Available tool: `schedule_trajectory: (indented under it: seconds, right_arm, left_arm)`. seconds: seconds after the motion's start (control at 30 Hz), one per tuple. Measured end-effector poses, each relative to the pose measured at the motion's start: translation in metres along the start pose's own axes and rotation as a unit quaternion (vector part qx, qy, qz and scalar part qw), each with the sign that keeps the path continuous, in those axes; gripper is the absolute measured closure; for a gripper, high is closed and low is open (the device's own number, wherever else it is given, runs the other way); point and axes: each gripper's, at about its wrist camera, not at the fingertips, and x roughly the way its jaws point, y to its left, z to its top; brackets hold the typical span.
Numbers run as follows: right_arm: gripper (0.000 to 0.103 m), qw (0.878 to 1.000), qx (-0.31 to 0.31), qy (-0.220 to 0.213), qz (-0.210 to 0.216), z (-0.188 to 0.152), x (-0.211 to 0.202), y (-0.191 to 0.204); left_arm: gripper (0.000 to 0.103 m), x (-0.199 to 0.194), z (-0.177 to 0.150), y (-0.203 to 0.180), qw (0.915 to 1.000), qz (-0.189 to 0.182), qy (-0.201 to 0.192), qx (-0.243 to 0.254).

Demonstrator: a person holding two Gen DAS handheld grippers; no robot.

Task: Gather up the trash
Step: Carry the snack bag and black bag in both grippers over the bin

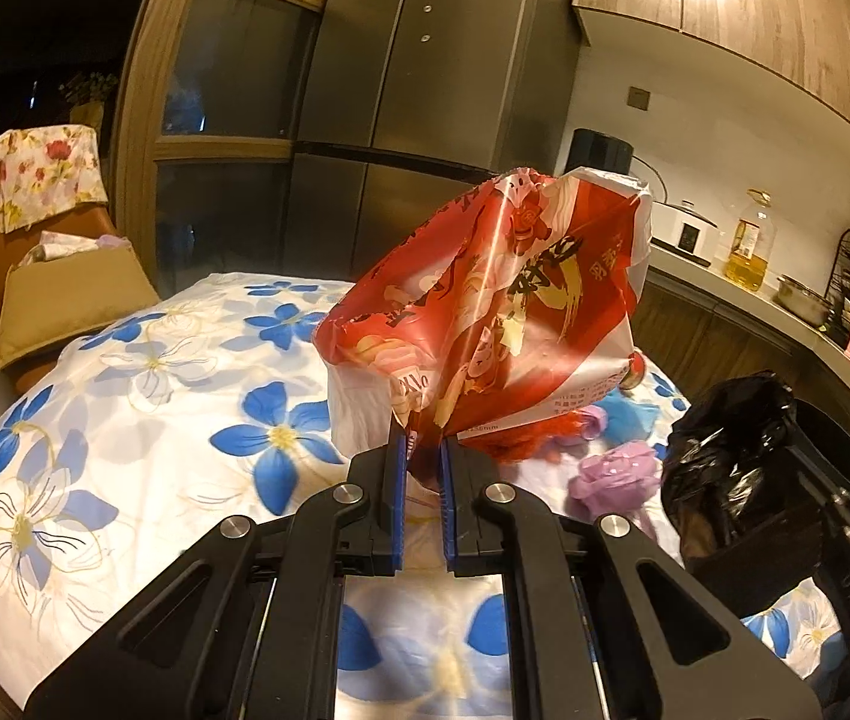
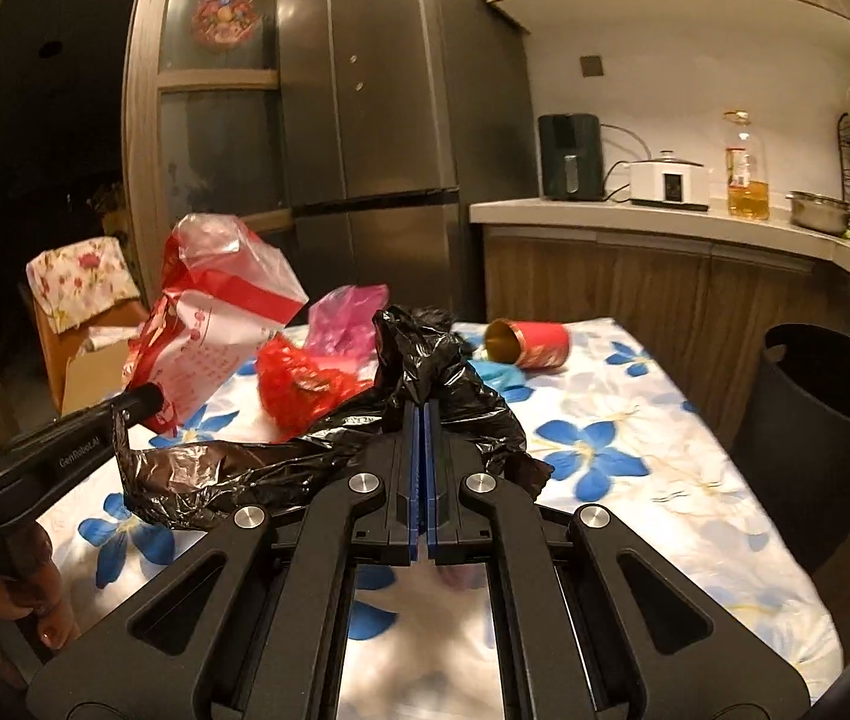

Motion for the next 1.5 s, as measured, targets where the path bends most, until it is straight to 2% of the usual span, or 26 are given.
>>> schedule_trajectory:
  seconds: [0.2,0.5,0.8,1.07,1.5]
  right_arm:
    - [0.102,1.000,0.019,-0.012,-0.015,0.005,-0.019,-0.025]
    - [0.102,0.997,0.039,-0.026,-0.060,0.009,-0.036,-0.063]
    - [0.102,0.991,0.050,-0.034,-0.123,0.011,-0.044,-0.113]
    - [0.102,0.979,0.065,-0.048,-0.185,0.016,-0.056,-0.165]
    - [0.101,0.952,0.086,-0.076,-0.283,0.027,-0.073,-0.254]
  left_arm:
    - [0.094,-0.002,-0.001,-0.021,0.9998,-0.014,-0.001,0.013]
    - [0.094,0.000,0.001,-0.060,0.9984,-0.036,0.001,0.042]
    - [0.094,0.013,0.002,-0.126,0.9937,-0.080,-0.001,0.078]
    - [0.094,0.029,0.004,-0.201,0.9852,-0.131,-0.002,0.110]
    - [0.094,0.043,0.001,-0.309,0.9666,-0.211,-0.009,0.145]
